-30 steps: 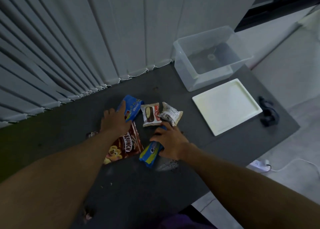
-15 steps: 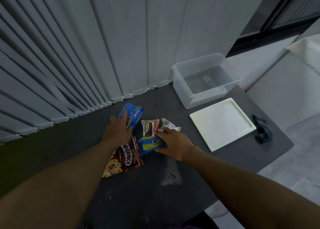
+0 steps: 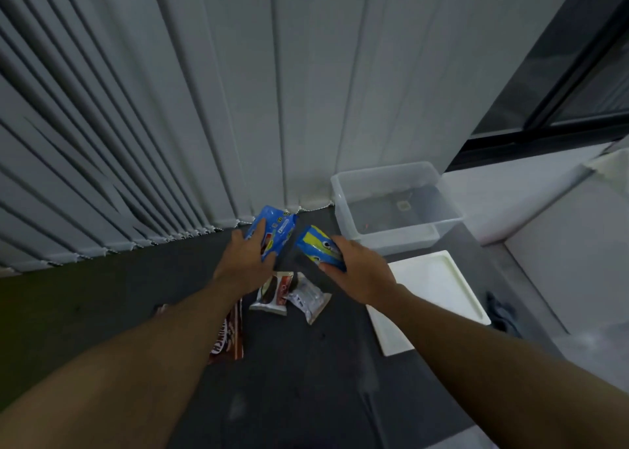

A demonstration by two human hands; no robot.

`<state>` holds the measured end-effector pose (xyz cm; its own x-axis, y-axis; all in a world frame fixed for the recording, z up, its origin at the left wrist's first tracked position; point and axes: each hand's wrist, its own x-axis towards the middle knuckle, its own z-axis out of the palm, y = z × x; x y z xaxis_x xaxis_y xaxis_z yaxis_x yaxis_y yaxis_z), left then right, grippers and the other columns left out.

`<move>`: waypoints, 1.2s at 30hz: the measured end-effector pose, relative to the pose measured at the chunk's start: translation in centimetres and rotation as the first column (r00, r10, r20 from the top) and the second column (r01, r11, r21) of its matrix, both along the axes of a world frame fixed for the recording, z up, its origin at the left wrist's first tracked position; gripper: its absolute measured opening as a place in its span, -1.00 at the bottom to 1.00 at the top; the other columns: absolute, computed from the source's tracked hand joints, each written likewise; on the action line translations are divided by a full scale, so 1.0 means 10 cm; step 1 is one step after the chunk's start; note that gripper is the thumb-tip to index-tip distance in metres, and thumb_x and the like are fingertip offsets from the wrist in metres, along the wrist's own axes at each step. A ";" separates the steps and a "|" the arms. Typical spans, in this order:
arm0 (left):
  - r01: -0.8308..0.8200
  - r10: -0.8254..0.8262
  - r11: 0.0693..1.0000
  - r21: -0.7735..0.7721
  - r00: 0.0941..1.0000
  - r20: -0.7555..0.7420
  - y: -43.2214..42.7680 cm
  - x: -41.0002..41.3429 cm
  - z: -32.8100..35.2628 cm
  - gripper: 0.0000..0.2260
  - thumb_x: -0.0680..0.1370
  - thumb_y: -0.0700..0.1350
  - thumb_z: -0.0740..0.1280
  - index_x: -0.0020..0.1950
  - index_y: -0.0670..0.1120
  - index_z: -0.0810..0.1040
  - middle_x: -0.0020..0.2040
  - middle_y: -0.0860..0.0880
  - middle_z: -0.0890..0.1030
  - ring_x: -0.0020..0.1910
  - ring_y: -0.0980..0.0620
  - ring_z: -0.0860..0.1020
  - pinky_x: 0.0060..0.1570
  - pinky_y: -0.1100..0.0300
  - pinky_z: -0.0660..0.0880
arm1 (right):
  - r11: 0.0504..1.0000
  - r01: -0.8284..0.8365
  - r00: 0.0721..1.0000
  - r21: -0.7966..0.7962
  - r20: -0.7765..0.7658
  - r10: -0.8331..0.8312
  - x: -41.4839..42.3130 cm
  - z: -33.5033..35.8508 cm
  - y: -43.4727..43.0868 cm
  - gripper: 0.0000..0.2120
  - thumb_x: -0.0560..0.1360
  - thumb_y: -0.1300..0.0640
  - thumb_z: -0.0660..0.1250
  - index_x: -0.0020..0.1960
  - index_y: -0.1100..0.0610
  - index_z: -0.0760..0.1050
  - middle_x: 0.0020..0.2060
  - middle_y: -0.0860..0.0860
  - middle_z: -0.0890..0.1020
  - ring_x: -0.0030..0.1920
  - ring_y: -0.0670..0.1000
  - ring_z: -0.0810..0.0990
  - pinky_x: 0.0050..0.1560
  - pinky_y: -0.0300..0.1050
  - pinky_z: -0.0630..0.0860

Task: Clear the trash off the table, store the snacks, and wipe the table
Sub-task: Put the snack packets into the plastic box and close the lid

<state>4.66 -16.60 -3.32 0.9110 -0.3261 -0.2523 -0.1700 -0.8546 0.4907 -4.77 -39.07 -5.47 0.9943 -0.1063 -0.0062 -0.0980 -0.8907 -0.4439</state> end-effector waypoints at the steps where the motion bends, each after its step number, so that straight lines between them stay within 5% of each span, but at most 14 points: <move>1: -0.007 0.007 1.000 -0.009 1.000 0.011 -0.08 0.00 0.02 -0.34 0.61 0.07 0.25 0.62 0.08 -0.01 0.37 -0.22 0.24 0.33 -0.27 0.40 0.35 -0.05 0.38 | 1.000 0.015 1.000 0.013 0.019 -0.016 0.04 0.04 -0.10 -0.49 0.54 -0.26 0.27 0.37 -0.01 0.33 0.12 0.01 0.60 0.03 0.07 0.60 0.02 0.01 0.56; 14: -0.136 0.145 0.985 -0.111 0.986 0.081 -0.93 0.09 0.02 -0.32 0.59 0.16 0.27 0.62 0.09 0.02 0.28 -0.16 0.29 0.21 -0.15 0.46 0.19 0.03 0.44 | 0.959 0.245 0.956 0.144 0.128 -0.263 0.77 0.25 -1.26 -0.50 0.54 -0.30 0.23 0.31 0.02 0.38 -0.01 0.00 0.61 -0.05 0.03 0.60 -0.08 -0.06 0.56; 18: -0.192 0.198 0.975 -0.113 0.979 0.047 -1.03 0.13 -0.04 -0.32 0.59 0.16 0.27 0.62 0.11 0.00 0.33 -0.16 0.27 0.24 -0.16 0.46 0.23 0.00 0.45 | 0.960 0.263 0.964 0.092 0.022 -0.266 1.06 0.14 -1.44 -0.56 0.55 -0.21 0.27 0.24 0.10 0.39 -0.07 0.06 0.58 -0.11 0.09 0.57 -0.16 -0.10 0.43; 21: -0.214 0.217 0.972 -0.097 0.976 0.027 -1.05 0.16 -0.11 -0.31 0.60 0.16 0.27 0.62 0.11 -0.02 0.37 -0.17 0.27 0.29 -0.17 0.44 0.25 0.01 0.43 | 0.968 0.252 0.956 0.019 -0.164 -0.245 1.23 -0.01 -1.47 -0.62 0.52 -0.17 0.30 0.13 0.10 0.36 -0.08 0.10 0.57 -0.13 0.12 0.58 -0.17 -0.01 0.56; 24: -0.237 0.239 0.967 -0.089 0.971 0.012 -1.03 0.19 -0.18 -0.31 0.60 0.15 0.28 0.62 0.10 -0.01 0.34 -0.17 0.29 0.28 -0.15 0.44 0.21 0.05 0.43 | 0.967 0.251 0.911 0.033 -0.345 -0.224 1.34 -0.15 -1.37 -0.65 0.52 -0.09 0.34 0.13 0.10 0.32 -0.05 0.10 0.52 -0.23 0.05 0.53 -0.43 -0.16 0.50; 29: -0.267 0.267 0.962 -0.059 0.964 -0.007 -0.94 0.26 -0.30 -0.31 0.58 0.18 0.28 0.61 0.13 0.01 0.25 -0.14 0.31 0.20 -0.16 0.48 0.19 -0.01 0.50 | 0.985 0.155 0.827 0.081 -0.556 -0.085 1.46 -0.49 -1.16 -0.52 0.54 0.00 0.35 0.35 0.21 0.32 0.10 0.15 0.57 0.04 0.15 0.61 0.03 0.02 0.61; 32: -0.292 0.291 0.955 -0.057 0.956 -0.020 -0.87 0.29 -0.37 -0.30 0.57 0.18 0.29 0.61 0.13 0.01 0.23 -0.12 0.31 0.17 -0.13 0.48 0.18 -0.01 0.51 | 0.999 -0.026 0.814 0.031 -0.580 0.039 1.46 -0.56 -1.14 -0.28 0.53 0.06 0.36 0.54 0.20 0.08 0.20 0.18 0.55 0.15 0.18 0.55 0.08 -0.06 0.48; 36: -0.297 0.295 0.953 -0.057 0.955 -0.035 -0.85 0.28 -0.44 -0.30 0.58 0.16 0.30 0.61 0.13 0.01 0.20 -0.10 0.30 0.07 -0.01 0.43 0.04 0.14 0.46 | 0.989 -0.149 0.822 0.005 -0.555 0.127 1.47 -0.59 -1.24 -0.22 0.49 -0.05 0.45 0.51 0.17 0.11 0.21 0.15 0.55 0.16 0.14 0.56 0.12 -0.04 0.49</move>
